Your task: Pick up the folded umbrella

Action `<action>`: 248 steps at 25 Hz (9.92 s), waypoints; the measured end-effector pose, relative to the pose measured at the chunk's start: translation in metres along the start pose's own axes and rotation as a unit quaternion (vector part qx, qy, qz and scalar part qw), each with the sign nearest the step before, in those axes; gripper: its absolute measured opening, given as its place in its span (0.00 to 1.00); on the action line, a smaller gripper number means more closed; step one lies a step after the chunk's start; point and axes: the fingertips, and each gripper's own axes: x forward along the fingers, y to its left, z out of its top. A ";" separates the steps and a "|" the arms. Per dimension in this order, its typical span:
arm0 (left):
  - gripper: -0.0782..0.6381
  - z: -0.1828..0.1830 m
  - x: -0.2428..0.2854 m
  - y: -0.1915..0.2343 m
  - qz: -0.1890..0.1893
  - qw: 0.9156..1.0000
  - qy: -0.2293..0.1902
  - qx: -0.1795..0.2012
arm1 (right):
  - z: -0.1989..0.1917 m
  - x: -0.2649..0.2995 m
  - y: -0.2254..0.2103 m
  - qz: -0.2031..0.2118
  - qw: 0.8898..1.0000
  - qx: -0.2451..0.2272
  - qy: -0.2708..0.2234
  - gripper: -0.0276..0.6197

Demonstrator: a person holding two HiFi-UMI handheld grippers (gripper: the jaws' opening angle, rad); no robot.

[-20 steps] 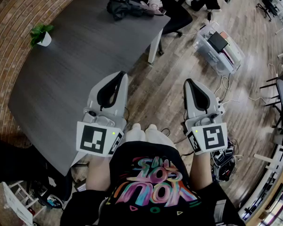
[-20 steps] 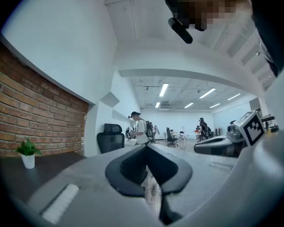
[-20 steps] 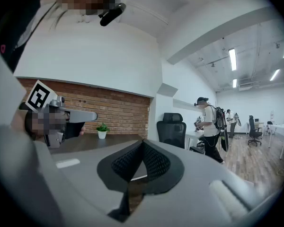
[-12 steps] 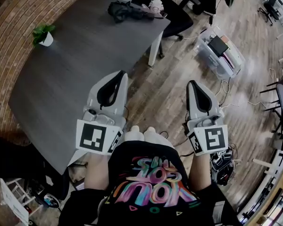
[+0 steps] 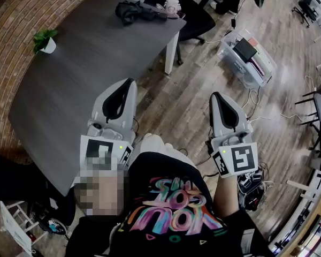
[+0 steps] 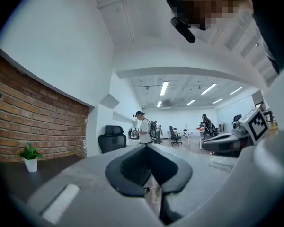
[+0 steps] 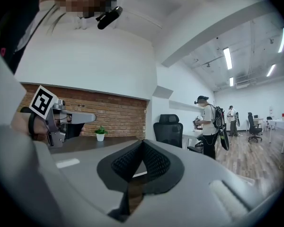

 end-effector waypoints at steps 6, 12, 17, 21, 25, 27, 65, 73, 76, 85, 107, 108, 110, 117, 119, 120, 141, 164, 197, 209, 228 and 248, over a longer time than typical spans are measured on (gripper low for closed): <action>0.11 -0.011 0.024 0.010 0.004 1.000 0.011 -0.002 | -0.017 0.019 -0.017 -0.002 1.000 0.014 0.014 0.04; 0.11 -0.018 0.077 0.030 -0.004 1.000 0.012 -0.009 | -0.020 0.066 -0.044 -0.004 1.000 0.012 0.020 0.04; 0.11 -0.015 0.128 0.064 -0.012 1.000 0.006 -0.013 | -0.014 0.122 -0.061 -0.005 1.000 0.007 0.025 0.04; 0.11 -0.012 0.169 0.091 -0.022 1.000 0.002 -0.013 | -0.003 0.169 -0.078 -0.013 1.000 0.003 0.020 0.04; 0.11 -0.007 0.202 0.118 -0.030 0.999 -0.004 -0.015 | 0.002 0.209 -0.087 -0.018 1.000 0.002 0.020 0.04; 0.11 -0.007 0.214 0.131 -0.033 0.999 -0.007 -0.016 | 0.002 0.226 -0.089 -0.020 1.000 0.001 0.022 0.04; 0.11 -0.019 0.340 0.303 0.251 0.967 0.000 -0.037 | 0.018 0.546 -0.117 0.276 0.959 -0.045 0.049 0.04; 0.11 -0.017 0.336 0.311 0.346 0.938 0.002 -0.024 | 0.017 0.584 -0.101 0.375 0.924 -0.055 0.038 0.04; 0.11 -0.016 0.332 0.310 0.366 0.930 0.003 -0.021 | 0.019 0.591 -0.095 0.398 0.915 -0.056 0.032 0.04; 0.11 -0.021 0.308 0.312 0.412 0.910 0.017 -0.040 | 0.014 0.600 -0.066 0.440 0.896 -0.052 0.038 0.04; 0.11 -0.033 0.287 0.341 0.411 0.909 0.026 -0.062 | -0.016 0.610 -0.018 0.475 0.872 -0.094 0.071 0.11; 0.11 -0.034 0.286 0.342 0.412 0.909 0.027 -0.062 | -0.020 0.610 -0.016 0.480 0.869 -0.097 0.076 0.13; 0.11 -0.036 0.284 0.343 0.413 0.908 0.028 -0.063 | -0.030 0.609 -0.011 0.491 0.861 -0.104 0.087 0.18; 0.11 -0.040 0.281 0.343 0.420 0.905 0.035 -0.064 | -0.068 0.612 -0.001 0.517 0.834 -0.143 0.124 0.39; 0.11 -0.042 0.280 0.342 0.422 0.903 0.037 -0.066 | -0.083 0.613 0.000 0.522 0.828 -0.154 0.137 0.44; 0.11 -0.044 0.280 0.342 0.424 0.902 0.038 -0.067 | -0.091 0.614 0.000 0.524 0.824 -0.159 0.144 0.45; 0.11 -0.065 0.270 0.328 0.451 0.887 0.063 -0.078 | -0.221 0.641 0.009 0.524 0.785 -0.203 0.262 0.62; 0.11 -0.074 0.272 0.326 0.448 0.887 0.069 -0.085 | -0.263 0.645 0.028 0.518 0.743 -0.223 0.361 0.58; 0.11 -0.034 0.255 0.324 0.456 0.888 0.043 -0.043 | -0.243 0.633 0.015 0.505 0.774 -0.130 0.359 0.46; 0.11 -0.016 0.268 0.330 0.426 0.904 0.023 -0.027 | -0.143 0.626 0.016 0.508 0.820 -0.082 0.251 0.44; 0.11 -0.014 0.304 0.337 0.366 0.930 0.008 -0.032 | 0.028 0.599 -0.019 0.496 0.867 -0.011 0.048 0.44; 0.11 -0.008 0.317 0.333 0.355 0.935 0.008 -0.027 | 0.074 0.580 -0.079 0.445 0.894 -0.026 -0.047 0.44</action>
